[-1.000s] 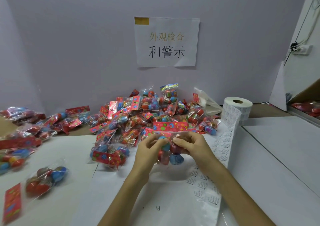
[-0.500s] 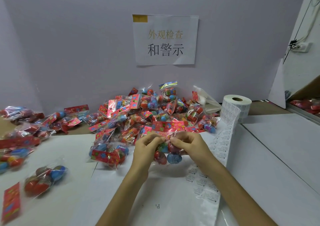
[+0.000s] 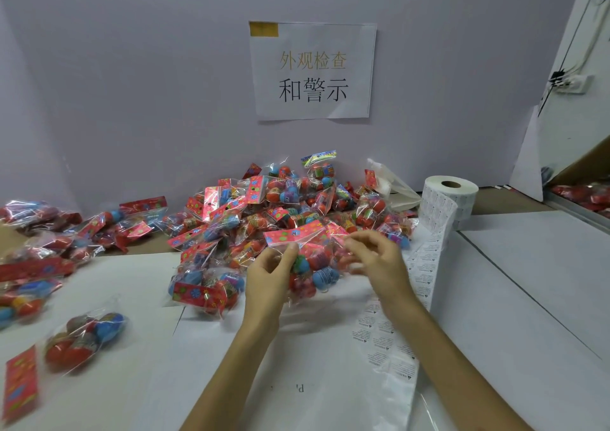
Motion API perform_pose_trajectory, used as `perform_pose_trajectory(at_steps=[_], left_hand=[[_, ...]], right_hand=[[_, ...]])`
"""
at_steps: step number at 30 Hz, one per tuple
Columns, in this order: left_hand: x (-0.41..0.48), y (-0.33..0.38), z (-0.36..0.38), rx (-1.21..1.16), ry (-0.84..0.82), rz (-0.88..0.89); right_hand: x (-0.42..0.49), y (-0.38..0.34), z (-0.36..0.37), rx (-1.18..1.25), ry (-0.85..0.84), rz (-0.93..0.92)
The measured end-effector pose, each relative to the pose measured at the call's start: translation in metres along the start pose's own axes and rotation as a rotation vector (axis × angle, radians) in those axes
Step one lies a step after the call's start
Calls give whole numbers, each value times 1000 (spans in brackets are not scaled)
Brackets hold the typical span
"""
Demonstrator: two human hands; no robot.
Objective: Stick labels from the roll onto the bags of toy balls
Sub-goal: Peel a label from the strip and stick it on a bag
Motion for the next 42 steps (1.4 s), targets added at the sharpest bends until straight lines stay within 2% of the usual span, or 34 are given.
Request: perform_pose_trajectory(at_steps=[3,5,8,11,15,17,22,25,28,31,35,38,42], left_hand=[[0,7,-6,59,55,81],[-1,7,-5,32,50,91],[-4,13,-9,124,113,168],[-5,17,-13,225,169,223],[-19,36,-16,309,284,387],[-26,45,-17,272,299,462],[-31,47,0,245,122,507],[-36,43,20,344,-11,534],[-44,40,38,438,-129,594],[-56,42,46,515,-175,702],[-62,43,52,522,-219,762],[-56,40,50,471,-221,674],[-41,27,46,387,-278,390]], right_hand=[[0,-28,-50,-179,361,-206],[-5,-44,-78,-303,541,-302],[-10,-46,-103,-534,707,-265],[-3,-25,-114,-454,682,-136],[3,13,-103,-72,579,127],[5,27,-84,62,453,240],[2,38,-26,-50,-34,365],[-6,40,-4,-97,-201,378],[-1,32,-4,-11,-148,303],[5,27,-12,222,-19,270],[9,25,-19,352,61,259],[11,22,-27,412,135,226],[13,24,-44,465,265,215]])
Point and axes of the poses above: each hand's wrist, its own x-axis towards the middle knuckle, its own z-axis out of the palm, y = z × x, the point moved 10 cm from there along x, towards the middle knuckle, and after that the axes turned 11 degrees about -z, right-handed, at the moved point
